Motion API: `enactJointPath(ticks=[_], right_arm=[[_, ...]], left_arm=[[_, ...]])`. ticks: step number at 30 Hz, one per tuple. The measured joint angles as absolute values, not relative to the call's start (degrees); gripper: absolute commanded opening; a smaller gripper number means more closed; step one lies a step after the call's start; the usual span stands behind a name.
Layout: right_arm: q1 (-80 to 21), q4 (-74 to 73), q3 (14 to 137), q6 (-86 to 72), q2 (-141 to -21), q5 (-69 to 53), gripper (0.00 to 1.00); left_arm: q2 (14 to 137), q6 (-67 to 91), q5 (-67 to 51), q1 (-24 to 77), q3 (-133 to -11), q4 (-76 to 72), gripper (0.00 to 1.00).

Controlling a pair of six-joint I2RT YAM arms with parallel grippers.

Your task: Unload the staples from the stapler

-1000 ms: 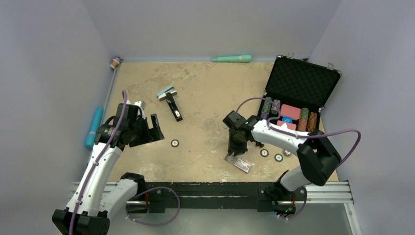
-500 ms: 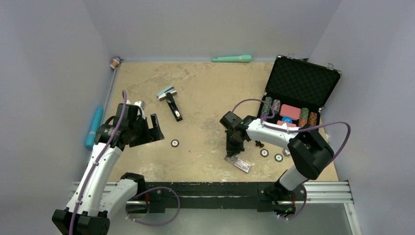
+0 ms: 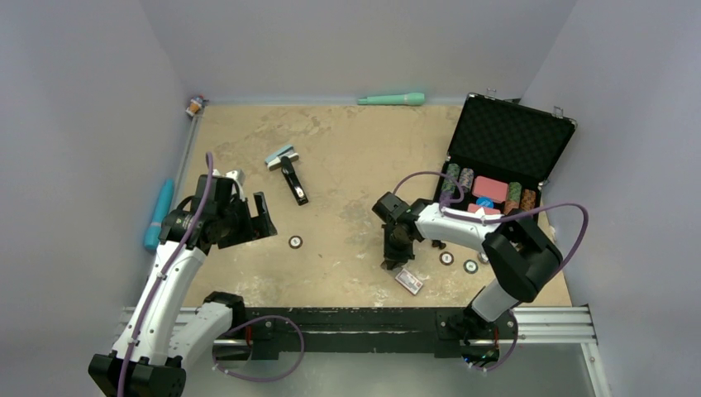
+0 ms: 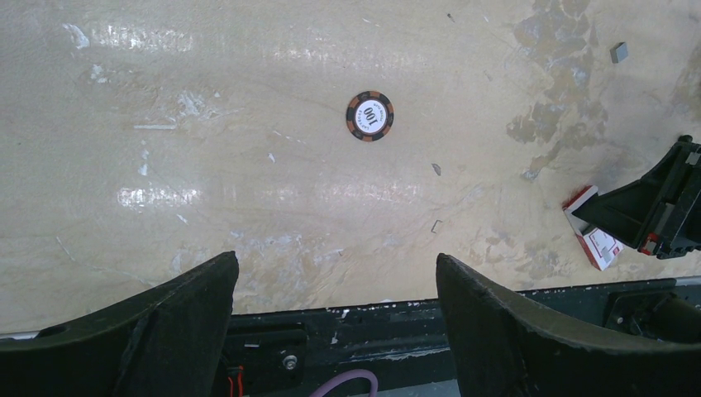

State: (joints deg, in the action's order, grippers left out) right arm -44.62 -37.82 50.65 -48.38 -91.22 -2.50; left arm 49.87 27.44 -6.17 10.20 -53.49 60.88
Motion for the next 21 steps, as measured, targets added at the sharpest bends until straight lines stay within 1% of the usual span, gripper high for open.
enactJointPath(ticks=[10, 19, 21], right_arm=[[-44.6, -39.2, 49.7, -48.8, -89.1, -2.0, 0.11], [-44.6, -42.7, 49.4, -48.7, -85.6, -1.0, 0.18], [-44.6, -43.5, 49.4, -48.6, -84.7, -1.0, 0.22]], left_arm=[[49.9, 27.4, -6.2, 10.1, -53.5, 60.9, 0.92], [49.9, 27.4, -6.2, 9.8, -53.5, 60.9, 0.92], [49.9, 27.4, -6.2, 9.8, -53.5, 60.9, 0.92]])
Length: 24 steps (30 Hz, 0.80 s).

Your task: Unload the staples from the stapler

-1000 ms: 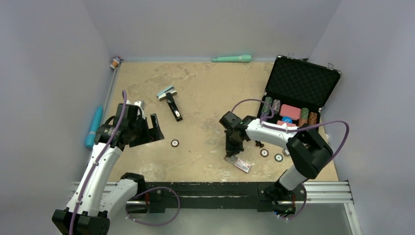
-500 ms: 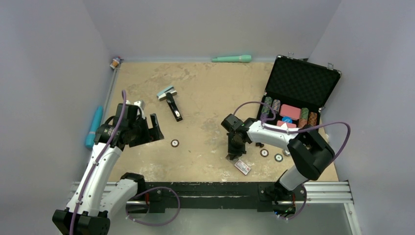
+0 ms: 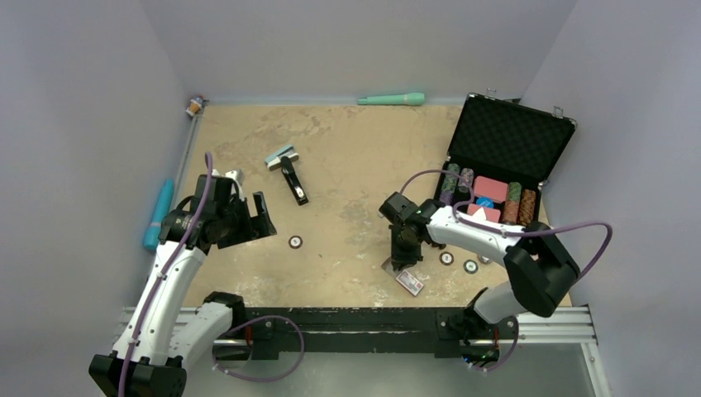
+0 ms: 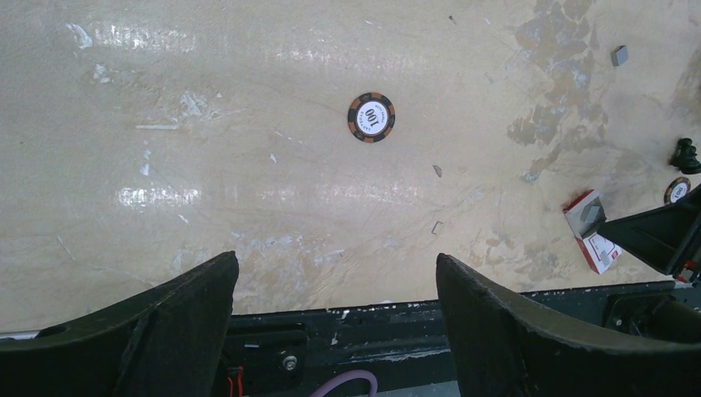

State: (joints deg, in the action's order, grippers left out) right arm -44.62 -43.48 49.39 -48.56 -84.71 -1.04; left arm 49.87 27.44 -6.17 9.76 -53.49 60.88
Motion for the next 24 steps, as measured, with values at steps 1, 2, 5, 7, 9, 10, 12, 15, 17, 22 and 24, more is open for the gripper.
enactJointPath(ticks=[1, 2, 5, 7, 9, 10, 12, 15, 17, 22, 24], right_arm=[[-44.6, -44.0, 49.5, -48.4, -84.2, -1.1, 0.25], [-44.6, -44.7, 49.8, -48.3, -83.7, -1.1, 0.29], [-44.6, -46.8, 52.8, -48.0, -81.8, -1.2, 0.39], [-44.6, -47.4, 56.5, -47.7, -81.3, -1.2, 0.44], [-44.6, -47.3, 61.0, -47.0, -81.6, -1.0, 0.48], [-44.6, -47.2, 63.2, -46.4, -82.0, -0.8, 0.50], [-44.6, -47.2, 66.9, -44.8, -84.0, 0.1, 0.54], [-44.6, -46.9, 71.1, -41.9, -89.0, 2.8, 0.58], [-44.5, -46.7, 72.4, -39.9, -92.4, 5.0, 0.59], [-43.2, -45.6, 73.9, -35.6, -98.2, 9.9, 0.63], [-42.9, -44.5, 74.3, -34.3, -99.1, 12.5, 0.64]], left_arm=[[49.9, 27.4, -6.2, 9.8, -53.5, 60.9, 0.92], [49.9, 27.4, -6.2, 9.8, -53.5, 60.9, 0.92], [49.9, 27.4, -6.2, 9.8, -53.5, 60.9, 0.92], [49.9, 27.4, -6.2, 9.8, -53.5, 60.9, 0.92], [49.9, 27.4, -6.2, 9.7, -53.5, 60.9, 0.92], [49.9, 27.4, -6.2, 9.7, -53.5, 60.9, 0.92], [49.9, 27.5, -6.2, 9.7, -53.5, 60.9, 0.92], [49.8, 27.5, -6.2, 9.6, -53.5, 60.9, 0.92], [49.7, 27.4, -6.2, 9.5, -53.5, 60.9, 0.92], [49.0, 27.5, -5.7, 9.5, -53.5, 60.9, 0.92], [48.7, 27.5, -5.6, 9.4, -53.5, 60.9, 0.92]])
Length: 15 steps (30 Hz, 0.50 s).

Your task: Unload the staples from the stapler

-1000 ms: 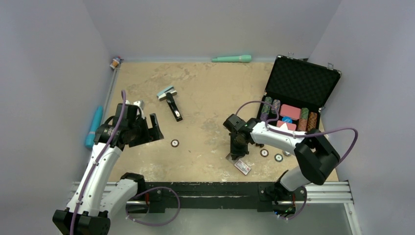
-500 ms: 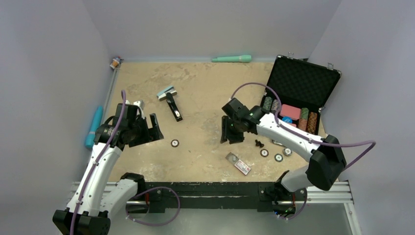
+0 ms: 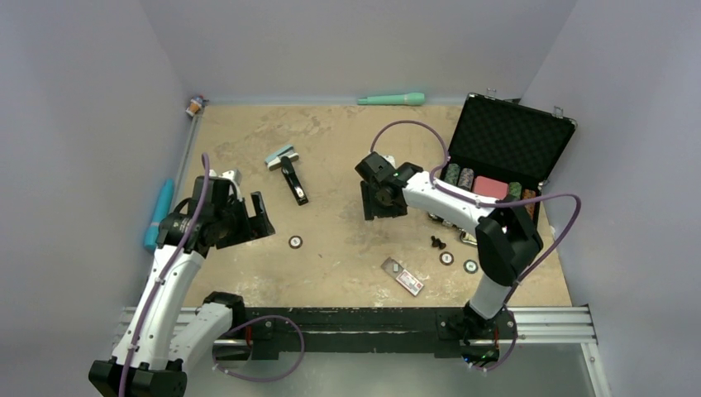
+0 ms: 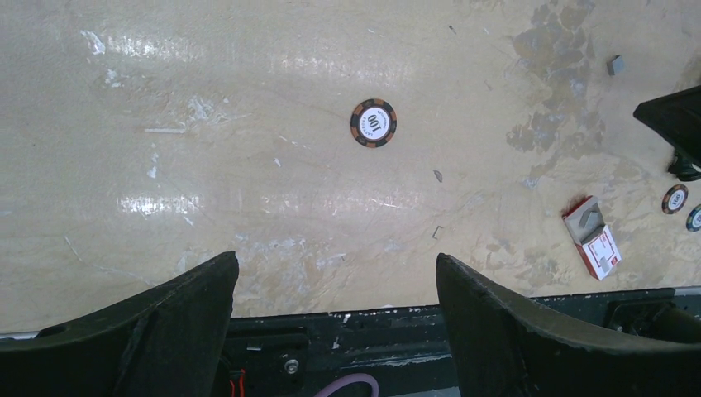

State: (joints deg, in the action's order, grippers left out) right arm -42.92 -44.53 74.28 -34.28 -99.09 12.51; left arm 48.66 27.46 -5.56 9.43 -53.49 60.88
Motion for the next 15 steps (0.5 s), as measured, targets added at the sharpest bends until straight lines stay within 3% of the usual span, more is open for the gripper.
enactJointPath(ticks=[7, 8, 9, 15], right_arm=[[-42.3, -38.8, 74.8, -29.3, -99.1, 19.7, 0.77], [-41.9, -39.2, 75.7, -29.0, -99.6, 19.7, 0.93], [-41.6, -39.7, 76.8, -28.8, -100.3, 19.5, 0.98], [-37.3, -38.1, 79.8, -27.7, -103.7, 12.7, 0.99]], left_arm=[[47.8, 27.5, -5.5, 9.4, -53.5, 60.9, 0.92], [47.7, 27.5, -5.5, 9.4, -53.5, 60.9, 0.92], [47.6, 27.5, -5.5, 9.4, -53.5, 60.9, 0.92], [47.0, 27.5, -5.5, 9.4, -53.5, 60.9, 0.92]])
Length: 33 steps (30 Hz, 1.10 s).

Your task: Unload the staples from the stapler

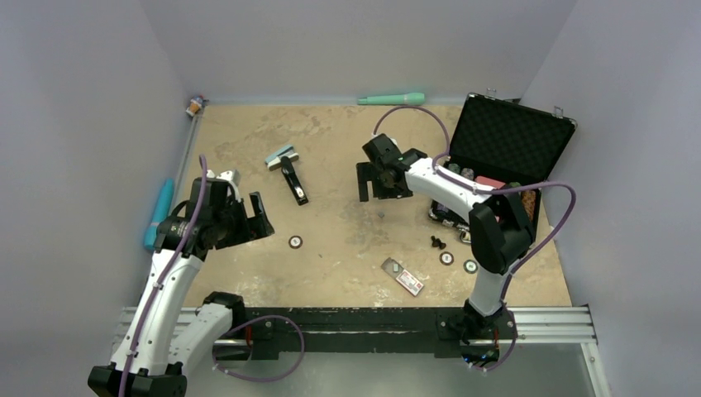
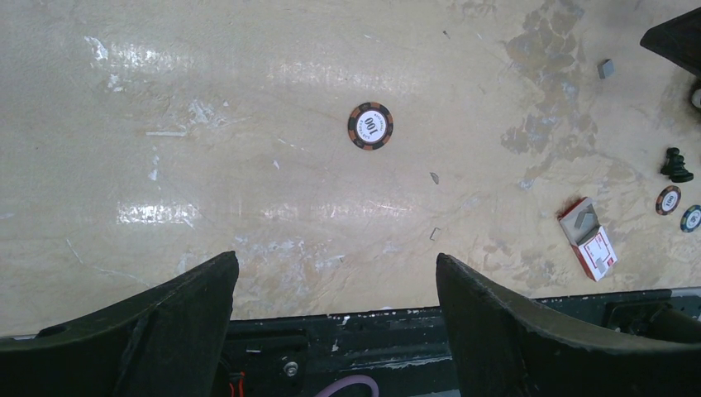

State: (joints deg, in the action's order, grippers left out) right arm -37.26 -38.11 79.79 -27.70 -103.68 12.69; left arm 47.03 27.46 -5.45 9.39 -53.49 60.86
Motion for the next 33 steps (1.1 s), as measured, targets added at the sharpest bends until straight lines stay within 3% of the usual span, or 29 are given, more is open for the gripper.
enactJointPath(ticks=[13, 22, 33], right_arm=[[-34.8, -34.9, 79.3, -20.9, -104.1, 4.2, 0.88], [-34.8, -34.3, 79.2, -18.3, -108.8, 3.7, 0.65], [-34.8, -32.5, 74.4, -17.4, -109.0, 3.3, 0.55]], left_arm=[[47.4, 27.5, -5.5, 9.0, -53.5, 60.8, 0.92], [47.9, 27.5, -5.5, 9.0, -53.5, 60.8, 0.92], [48.4, 27.5, -5.5, 9.0, -53.5, 60.9, 0.92]])
